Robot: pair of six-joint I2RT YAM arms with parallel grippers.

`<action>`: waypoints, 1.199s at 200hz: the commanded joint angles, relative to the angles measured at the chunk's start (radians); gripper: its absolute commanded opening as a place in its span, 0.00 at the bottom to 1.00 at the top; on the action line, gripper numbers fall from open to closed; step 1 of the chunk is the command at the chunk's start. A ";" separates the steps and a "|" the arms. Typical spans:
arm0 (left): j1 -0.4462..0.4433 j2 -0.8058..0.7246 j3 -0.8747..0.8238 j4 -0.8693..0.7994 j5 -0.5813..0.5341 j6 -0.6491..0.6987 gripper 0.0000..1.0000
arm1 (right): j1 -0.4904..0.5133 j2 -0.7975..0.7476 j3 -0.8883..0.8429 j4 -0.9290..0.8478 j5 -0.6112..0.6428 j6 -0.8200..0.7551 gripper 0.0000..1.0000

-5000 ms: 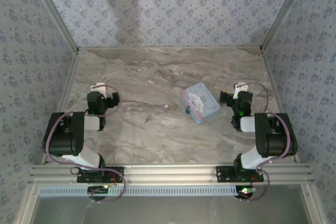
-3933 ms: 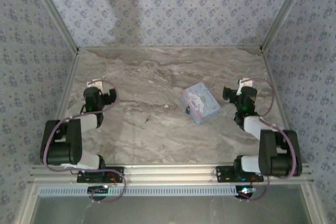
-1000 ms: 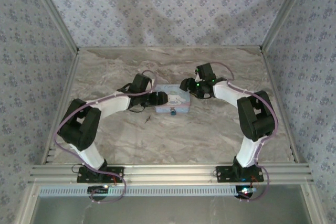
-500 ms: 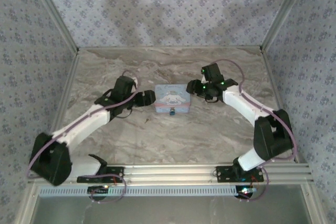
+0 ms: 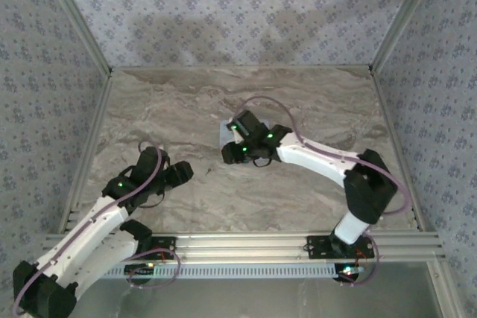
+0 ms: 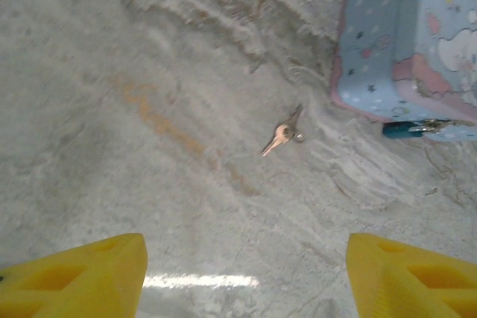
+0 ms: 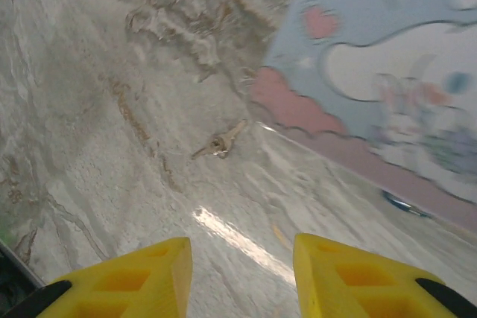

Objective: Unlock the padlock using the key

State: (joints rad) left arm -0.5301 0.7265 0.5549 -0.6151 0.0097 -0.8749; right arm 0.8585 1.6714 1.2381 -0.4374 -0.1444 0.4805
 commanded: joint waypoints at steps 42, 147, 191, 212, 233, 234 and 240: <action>-0.003 -0.036 0.004 -0.058 -0.021 -0.066 0.72 | 0.108 0.235 0.170 -0.032 0.126 -0.058 0.43; -0.002 -0.144 -0.064 -0.058 -0.012 -0.130 0.72 | 0.142 0.440 0.337 -0.082 0.213 -0.083 0.39; -0.001 -0.156 -0.070 -0.058 -0.014 -0.138 0.72 | 0.162 0.475 0.366 -0.115 0.237 -0.095 0.40; -0.002 -0.157 -0.073 -0.059 -0.014 -0.140 0.72 | 0.169 0.479 0.359 -0.119 0.245 -0.091 0.40; -0.002 -0.158 -0.079 -0.058 -0.014 -0.143 0.73 | 0.169 0.487 0.357 -0.118 0.246 -0.092 0.39; -0.001 -0.159 -0.079 -0.058 -0.014 -0.144 0.73 | 0.169 0.488 0.357 -0.119 0.247 -0.092 0.39; -0.002 -0.158 -0.081 -0.058 -0.013 -0.145 0.72 | 0.169 0.491 0.360 -0.121 0.246 -0.092 0.39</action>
State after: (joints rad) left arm -0.5301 0.5766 0.4812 -0.6556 0.0059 -0.9920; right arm 1.0222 2.1338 1.5738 -0.5179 0.0753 0.3985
